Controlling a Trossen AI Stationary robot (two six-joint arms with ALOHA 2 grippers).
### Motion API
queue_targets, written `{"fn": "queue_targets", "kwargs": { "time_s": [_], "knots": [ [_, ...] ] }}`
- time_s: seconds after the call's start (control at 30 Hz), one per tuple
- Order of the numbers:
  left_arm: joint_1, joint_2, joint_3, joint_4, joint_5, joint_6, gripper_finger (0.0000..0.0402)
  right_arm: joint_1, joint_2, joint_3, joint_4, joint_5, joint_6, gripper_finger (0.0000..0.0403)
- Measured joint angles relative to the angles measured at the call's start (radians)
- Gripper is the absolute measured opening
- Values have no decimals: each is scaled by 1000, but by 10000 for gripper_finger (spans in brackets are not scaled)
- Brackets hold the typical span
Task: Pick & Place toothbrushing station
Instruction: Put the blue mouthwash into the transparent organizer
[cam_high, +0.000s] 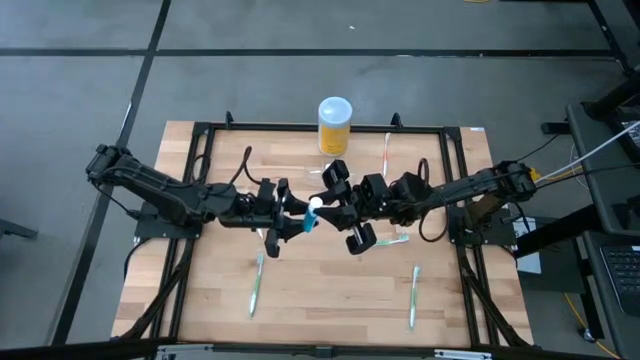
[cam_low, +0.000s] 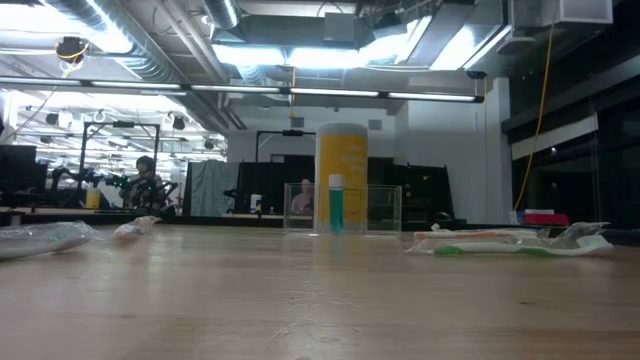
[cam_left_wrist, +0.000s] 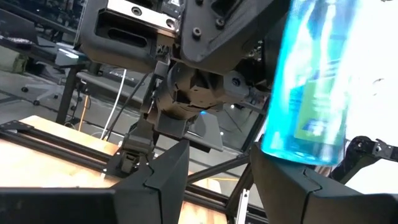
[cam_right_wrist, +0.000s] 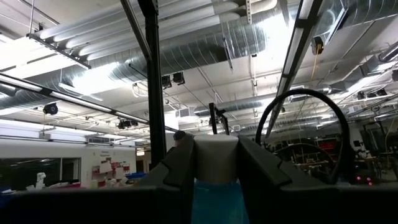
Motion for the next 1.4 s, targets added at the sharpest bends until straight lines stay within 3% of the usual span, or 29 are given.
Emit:
{"fn": "queue_targets", "kwargs": {
  "time_s": [0.4,1.4],
  "knots": [
    [-38,-90,-1,-61,-64,49,171,-3,-3,2,7,0,1,94],
    [-57,-140,-3,-54,-112,111,171,-22,-2,0,7,-17,9,93]
  ]
}}
